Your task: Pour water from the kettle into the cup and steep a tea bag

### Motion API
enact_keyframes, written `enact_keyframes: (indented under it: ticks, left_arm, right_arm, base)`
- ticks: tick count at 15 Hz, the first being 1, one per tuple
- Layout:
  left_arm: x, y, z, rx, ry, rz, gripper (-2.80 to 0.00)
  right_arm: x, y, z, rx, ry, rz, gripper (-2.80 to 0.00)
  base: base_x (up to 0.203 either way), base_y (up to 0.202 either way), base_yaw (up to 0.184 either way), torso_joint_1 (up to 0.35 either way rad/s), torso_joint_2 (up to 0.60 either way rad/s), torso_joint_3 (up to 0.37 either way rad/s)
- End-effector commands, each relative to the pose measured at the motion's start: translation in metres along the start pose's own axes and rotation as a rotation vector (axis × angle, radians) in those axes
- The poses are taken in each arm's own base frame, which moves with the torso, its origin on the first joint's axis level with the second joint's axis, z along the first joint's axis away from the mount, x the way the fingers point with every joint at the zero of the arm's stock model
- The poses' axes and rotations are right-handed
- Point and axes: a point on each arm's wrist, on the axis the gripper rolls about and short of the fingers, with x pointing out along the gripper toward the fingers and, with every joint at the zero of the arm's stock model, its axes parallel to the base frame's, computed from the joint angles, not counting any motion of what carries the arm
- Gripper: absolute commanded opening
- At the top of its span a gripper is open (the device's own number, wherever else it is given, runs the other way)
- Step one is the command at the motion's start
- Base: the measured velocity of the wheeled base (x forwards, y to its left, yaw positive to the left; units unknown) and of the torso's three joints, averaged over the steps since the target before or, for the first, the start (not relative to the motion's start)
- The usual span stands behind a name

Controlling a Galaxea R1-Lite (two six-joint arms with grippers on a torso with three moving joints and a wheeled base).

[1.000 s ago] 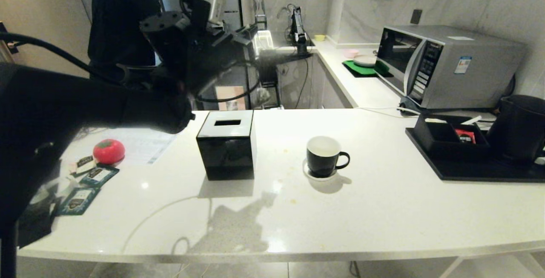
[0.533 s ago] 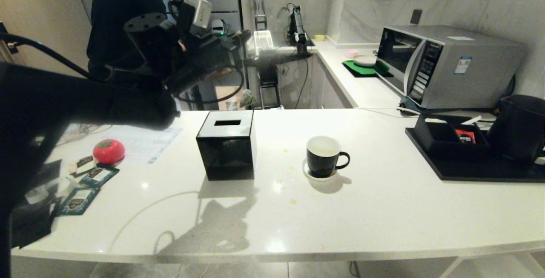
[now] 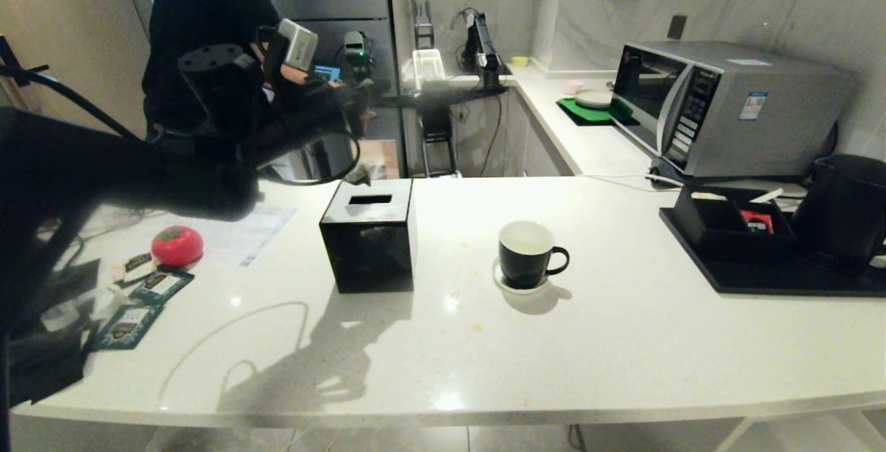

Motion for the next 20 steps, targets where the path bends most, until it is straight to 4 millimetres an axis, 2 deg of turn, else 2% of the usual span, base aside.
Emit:
enact_keyframes:
  ticks: [1,12,17,20]
  left_arm:
    - [-0.002,0.001,-0.009,-0.014,0.019,-0.008,-2.80]
    - [-0.002,0.016,-0.051,-0.049,0.071,0.026,-2.80]
    - [-0.007,0.029,-0.048,-0.030,0.059,0.057,-2.80]
    - [-0.002,0.040,-0.037,0.008,0.015,0.070,-2.80]
  right_arm:
    - [0.000,0.000,0.000,0.000,0.001,0.000,-2.80]
    - [0.000,0.000,0.000,0.000,0.001,0.000,-2.80]
    - [0.000,0.000,0.000,0.000,0.001,0.000,-2.80]
    - [0.000,0.000,0.000,0.000,0.001,0.000,-2.80]
  base:
    - [0.000,0.000,0.000,0.000,0.00,0.000]
    - [0.000,0.000,0.000,0.000,0.00,0.000]
    - [0.000,0.000,0.000,0.000,0.00,0.000]
    - [0.000,0.000,0.000,0.000,0.00,0.000]
